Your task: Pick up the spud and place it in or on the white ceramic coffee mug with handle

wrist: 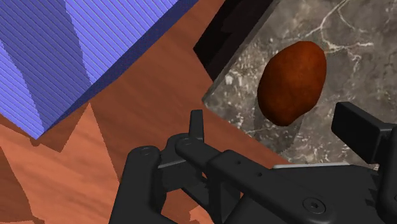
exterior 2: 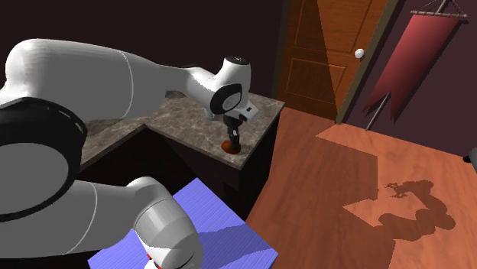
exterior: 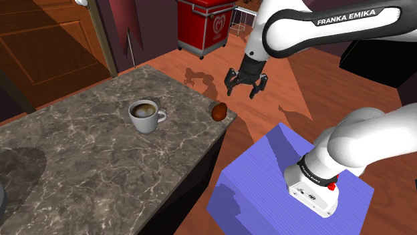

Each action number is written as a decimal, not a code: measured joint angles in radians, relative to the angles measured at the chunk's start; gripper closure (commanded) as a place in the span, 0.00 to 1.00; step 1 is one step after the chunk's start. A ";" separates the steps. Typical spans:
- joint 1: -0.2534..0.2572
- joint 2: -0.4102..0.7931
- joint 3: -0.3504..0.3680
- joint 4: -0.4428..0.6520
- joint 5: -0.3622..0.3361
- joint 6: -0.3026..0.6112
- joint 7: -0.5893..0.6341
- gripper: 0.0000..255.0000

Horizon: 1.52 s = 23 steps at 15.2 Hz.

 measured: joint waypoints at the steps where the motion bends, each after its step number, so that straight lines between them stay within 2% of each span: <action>1: 0.000 0.026 0.019 -0.006 0.015 0.035 0.038 0.00; 5: -0.010 0.180 0.095 0.032 0.049 0.162 0.196 0.00; 7: -0.011 0.219 0.114 0.031 0.058 0.206 0.238 0.00; 14: -0.008 0.303 0.138 -0.006 0.066 0.327 0.251 0.00; 20: -0.008 0.315 0.142 -0.006 0.065 0.341 0.255 0.00; 21: -0.008 0.315 0.142 -0.006 0.065 0.341 0.255 1.00; 23: -0.008 0.315 0.142 -0.006 0.065 0.341 0.255 1.00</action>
